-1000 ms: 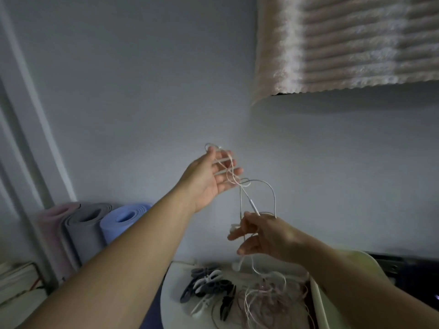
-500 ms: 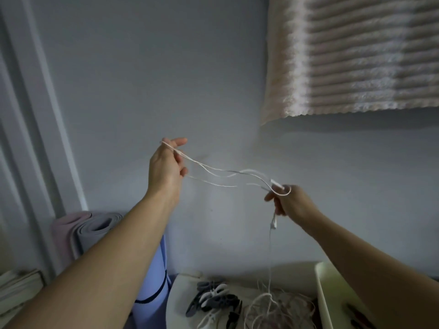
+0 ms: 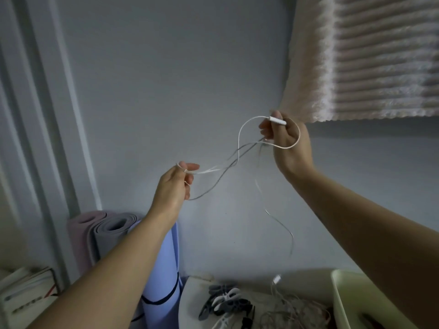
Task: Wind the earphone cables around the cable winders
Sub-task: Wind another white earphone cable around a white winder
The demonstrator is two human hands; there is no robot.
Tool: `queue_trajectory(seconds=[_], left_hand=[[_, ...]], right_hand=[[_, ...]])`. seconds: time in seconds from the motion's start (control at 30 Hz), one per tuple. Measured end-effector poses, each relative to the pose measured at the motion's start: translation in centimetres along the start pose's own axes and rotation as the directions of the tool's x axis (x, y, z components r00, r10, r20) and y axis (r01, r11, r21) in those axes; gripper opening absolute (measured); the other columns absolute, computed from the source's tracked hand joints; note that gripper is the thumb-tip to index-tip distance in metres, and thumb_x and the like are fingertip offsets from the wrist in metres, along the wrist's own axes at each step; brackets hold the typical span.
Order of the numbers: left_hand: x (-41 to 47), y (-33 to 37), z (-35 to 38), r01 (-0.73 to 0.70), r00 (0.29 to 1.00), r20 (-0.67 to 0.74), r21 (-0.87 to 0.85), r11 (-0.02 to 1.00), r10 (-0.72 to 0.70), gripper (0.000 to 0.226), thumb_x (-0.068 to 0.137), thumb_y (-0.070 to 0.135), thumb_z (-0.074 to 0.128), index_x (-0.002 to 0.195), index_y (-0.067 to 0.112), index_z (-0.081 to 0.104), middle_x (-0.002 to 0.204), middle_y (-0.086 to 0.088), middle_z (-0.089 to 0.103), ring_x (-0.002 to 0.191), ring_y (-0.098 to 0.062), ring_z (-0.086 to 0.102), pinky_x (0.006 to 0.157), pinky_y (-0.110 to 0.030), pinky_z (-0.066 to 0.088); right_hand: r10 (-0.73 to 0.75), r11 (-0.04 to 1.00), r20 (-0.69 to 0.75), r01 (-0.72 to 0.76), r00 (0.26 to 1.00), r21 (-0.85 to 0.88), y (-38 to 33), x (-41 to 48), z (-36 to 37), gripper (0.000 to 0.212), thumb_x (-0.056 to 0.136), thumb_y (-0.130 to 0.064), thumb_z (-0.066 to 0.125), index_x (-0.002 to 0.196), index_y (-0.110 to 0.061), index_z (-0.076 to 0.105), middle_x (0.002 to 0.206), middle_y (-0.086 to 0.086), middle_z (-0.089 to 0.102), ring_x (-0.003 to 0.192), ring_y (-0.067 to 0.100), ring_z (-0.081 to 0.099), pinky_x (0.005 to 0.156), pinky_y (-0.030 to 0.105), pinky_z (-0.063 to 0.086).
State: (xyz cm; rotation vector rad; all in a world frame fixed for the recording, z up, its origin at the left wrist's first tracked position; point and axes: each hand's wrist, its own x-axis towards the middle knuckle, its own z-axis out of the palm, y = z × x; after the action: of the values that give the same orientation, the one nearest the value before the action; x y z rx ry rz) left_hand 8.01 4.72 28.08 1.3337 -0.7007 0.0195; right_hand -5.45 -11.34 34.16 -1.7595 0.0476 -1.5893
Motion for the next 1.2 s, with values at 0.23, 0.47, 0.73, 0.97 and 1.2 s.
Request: queue_trajectory(seconds=[0.23,0.47,0.73,0.97,1.2], left_hand=[[-0.4,-1.1,-0.7,-0.057,0.993,0.115,0.198,0.979,0.035,0.030,0.102,0.017,0.042,0.087,0.025,0.067,0.072,0.004,0.048,0.050,-0.005,0.036,0.050,-0.020,0.029],[-0.3,-4.9,-3.7,0.035,0.994,0.089,0.311,0.950,-0.066,0.035,0.100,0.004,0.037,0.089,0.021,0.066,0.071,0.002,0.044,0.056,-0.008,0.038,0.049,-0.016,0.031],[0.1,-10.0,-7.7,0.092,0.988,0.077,0.407,0.909,-0.134,0.036,0.102,0.006,0.035,0.093,0.026,0.064,0.078,0.005,0.053,0.073,-0.009,0.049,0.073,-0.022,0.040],[-0.3,-15.4,-7.9,0.289,0.849,0.183,0.624,0.726,-0.495,0.032,0.104,0.014,0.031,0.104,0.024,0.061,0.121,0.002,0.057,0.107,-0.011,0.050,0.085,-0.022,0.039],[-1.6,-17.3,-6.6,0.352,0.752,0.143,0.738,0.576,-0.643,0.031,0.102,0.018,0.033,0.111,0.014,0.062,0.116,-0.005,0.059,0.096,-0.016,0.056,0.087,-0.029,0.044]], right_hand=[[-0.089,0.996,0.274,0.094,0.958,-0.006,-1.1,0.6,2.6,0.044,0.100,-0.020,0.037,0.061,-0.026,0.055,0.060,-0.007,0.054,0.055,0.003,0.050,0.058,0.020,0.041],[0.169,0.985,0.462,-0.133,0.871,-0.110,5.6,-2.0,6.5,0.043,0.098,-0.011,0.042,0.061,-0.021,0.061,0.061,0.000,0.059,0.056,0.012,0.054,0.065,0.030,0.046],[0.393,0.916,0.585,-0.244,0.710,-0.319,10.8,-5.1,11.3,0.034,0.094,-0.008,0.042,0.070,-0.013,0.065,0.079,0.011,0.064,0.076,0.029,0.061,0.066,0.033,0.051],[0.603,0.640,0.728,0.347,0.326,-0.686,14.0,-6.7,10.5,0.031,0.099,-0.013,0.040,0.108,-0.006,0.069,0.115,0.011,0.064,0.104,0.023,0.060,0.090,0.026,0.045],[0.763,0.641,0.599,-0.167,0.245,-0.749,14.4,-5.6,8.4,0.026,0.094,-0.002,0.042,0.085,-0.007,0.066,0.067,0.003,0.065,0.060,0.010,0.059,0.057,0.018,0.047]])
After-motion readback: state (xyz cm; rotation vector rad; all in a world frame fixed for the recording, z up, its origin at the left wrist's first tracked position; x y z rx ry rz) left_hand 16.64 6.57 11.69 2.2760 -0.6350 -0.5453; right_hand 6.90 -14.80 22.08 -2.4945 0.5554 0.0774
